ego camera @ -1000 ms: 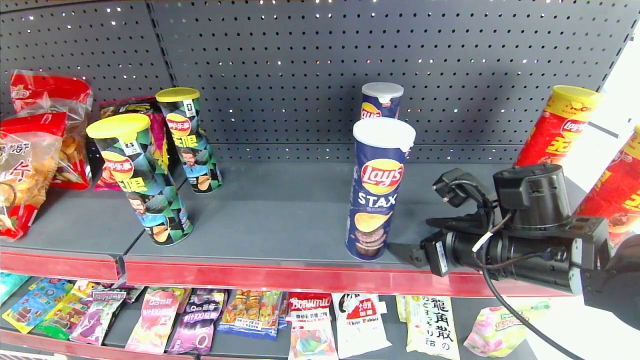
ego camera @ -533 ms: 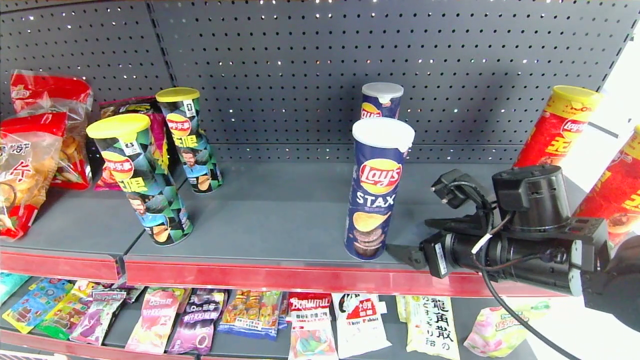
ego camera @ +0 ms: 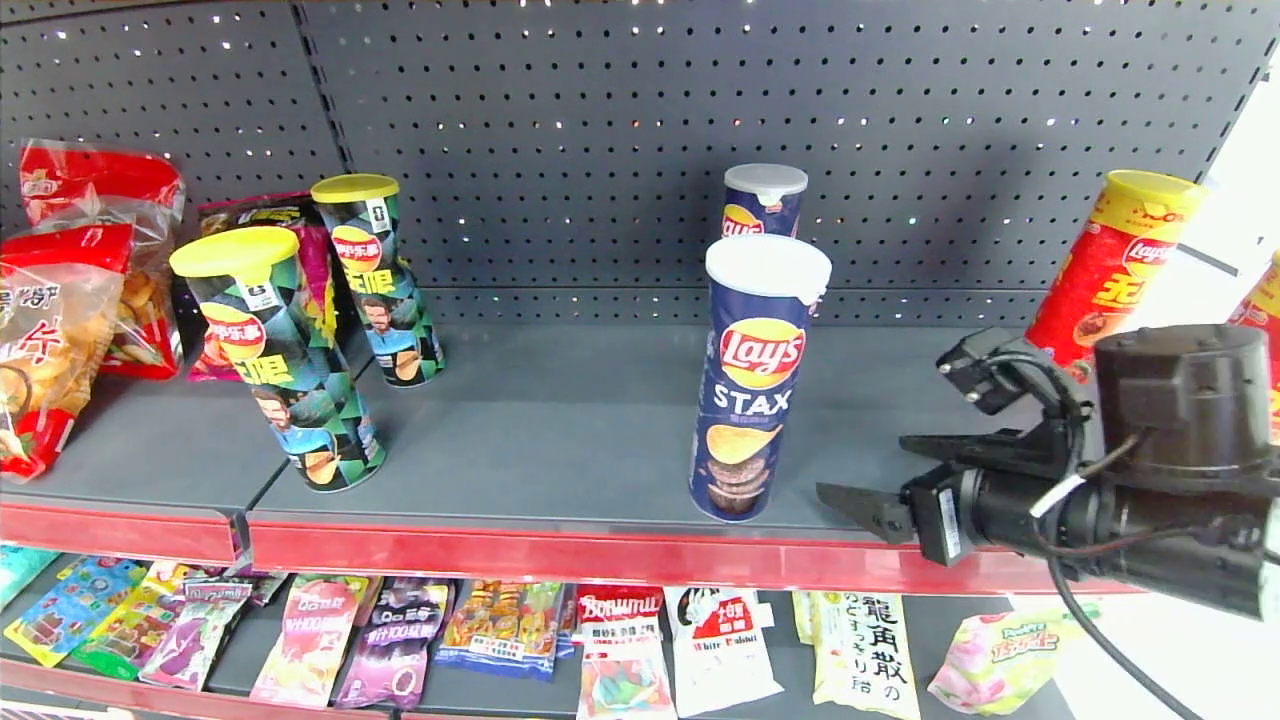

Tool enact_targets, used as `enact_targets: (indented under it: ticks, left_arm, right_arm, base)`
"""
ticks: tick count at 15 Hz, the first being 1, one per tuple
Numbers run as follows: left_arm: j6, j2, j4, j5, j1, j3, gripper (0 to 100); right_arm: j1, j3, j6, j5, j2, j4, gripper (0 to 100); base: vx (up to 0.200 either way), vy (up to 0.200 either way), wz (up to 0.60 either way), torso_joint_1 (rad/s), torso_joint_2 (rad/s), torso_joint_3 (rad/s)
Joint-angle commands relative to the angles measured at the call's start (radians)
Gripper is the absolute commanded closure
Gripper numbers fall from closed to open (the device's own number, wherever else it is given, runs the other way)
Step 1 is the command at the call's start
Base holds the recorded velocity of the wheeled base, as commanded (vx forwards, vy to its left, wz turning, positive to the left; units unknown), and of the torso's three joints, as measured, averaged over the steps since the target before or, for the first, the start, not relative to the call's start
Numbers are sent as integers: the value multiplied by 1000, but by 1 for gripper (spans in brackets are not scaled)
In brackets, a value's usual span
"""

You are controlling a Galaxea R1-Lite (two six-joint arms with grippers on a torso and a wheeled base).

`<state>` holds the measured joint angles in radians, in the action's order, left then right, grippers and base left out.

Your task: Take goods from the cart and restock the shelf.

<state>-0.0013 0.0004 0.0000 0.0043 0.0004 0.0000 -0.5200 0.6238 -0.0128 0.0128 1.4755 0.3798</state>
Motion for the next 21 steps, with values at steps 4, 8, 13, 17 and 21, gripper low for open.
enact_targets:
  ticks: [4,8,13,17,21]
  left_arm:
    - [0,0,0,0,1,0,0]
    - [0,0,0,0,1,0,0]
    - [0,0,0,0,0,0,0]
    - [-2,0,0,0,1,0,0]
    - [0,0,0,0,1,0,0]
  right_arm:
    - [46,-251,-50,-11,-459,5,0]
    - [256,-463,-148,-238,-753,-4,0]
    - [439,-621,-176,-327,-1003,-9,0]
    - [568,-624,-148,-298,-1291,-274,0]
    - [514,-616,-95,-163,-1442,-351,0]
  base:
    - [0,0,0,0,0,0]
    - [0,0,0,0,0,0]
    - [0,0,0,0,0,0]
    - [0,0,0,0,0,0]
    - [0,0,0,0,0,0]
